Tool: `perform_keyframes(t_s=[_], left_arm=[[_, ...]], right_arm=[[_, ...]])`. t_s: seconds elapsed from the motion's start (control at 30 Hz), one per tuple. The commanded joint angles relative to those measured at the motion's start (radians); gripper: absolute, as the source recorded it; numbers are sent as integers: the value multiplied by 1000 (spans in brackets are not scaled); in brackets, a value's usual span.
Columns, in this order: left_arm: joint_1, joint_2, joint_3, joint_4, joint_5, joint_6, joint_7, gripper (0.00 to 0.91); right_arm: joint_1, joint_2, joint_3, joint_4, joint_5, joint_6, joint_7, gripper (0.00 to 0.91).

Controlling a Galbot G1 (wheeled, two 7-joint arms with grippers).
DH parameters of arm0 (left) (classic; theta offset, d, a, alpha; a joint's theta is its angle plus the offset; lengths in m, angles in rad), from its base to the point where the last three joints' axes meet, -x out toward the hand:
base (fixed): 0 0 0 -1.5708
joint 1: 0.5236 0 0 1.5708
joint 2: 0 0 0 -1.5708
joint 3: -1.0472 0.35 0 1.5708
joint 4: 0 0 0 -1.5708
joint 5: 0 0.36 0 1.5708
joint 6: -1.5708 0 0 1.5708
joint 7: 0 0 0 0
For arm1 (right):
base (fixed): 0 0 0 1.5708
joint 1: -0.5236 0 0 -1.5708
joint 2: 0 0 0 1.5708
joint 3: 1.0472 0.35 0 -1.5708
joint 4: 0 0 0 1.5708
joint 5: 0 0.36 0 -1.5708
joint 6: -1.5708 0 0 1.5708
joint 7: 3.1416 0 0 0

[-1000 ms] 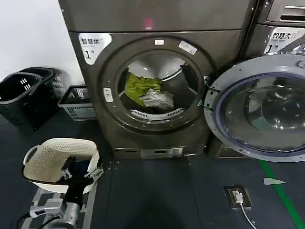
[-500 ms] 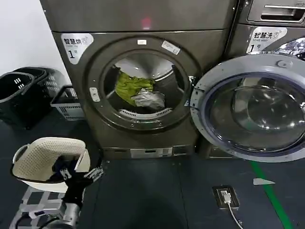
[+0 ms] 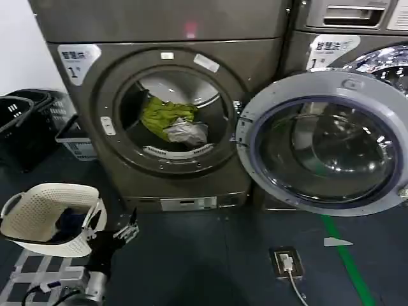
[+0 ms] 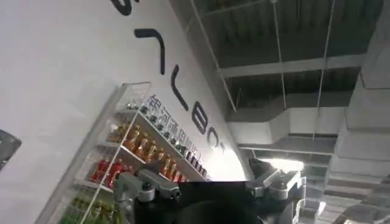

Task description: Grasp the clothes from the dryer.

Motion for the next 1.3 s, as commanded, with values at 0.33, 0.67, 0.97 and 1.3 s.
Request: perform_keyframes(t_s=[0.33, 0.67, 0.97, 1.3], left_arm=[[-3, 15, -27, -13, -19, 2, 1, 907], [-8, 16, -23, -18, -20, -1, 6, 907], [-12, 17, -17, -16, -19, -2, 9, 907], [-12, 18, -16, -16, -20, -2, 9, 907]], right_arm=[[-8, -1, 0, -3, 16, 48, -5, 907], [-15, 1, 8, -6, 27, 71, -10, 907], [-13, 11, 6, -6, 29, 92, -23, 907], [-13, 17, 2, -6, 30, 110, -26, 907]])
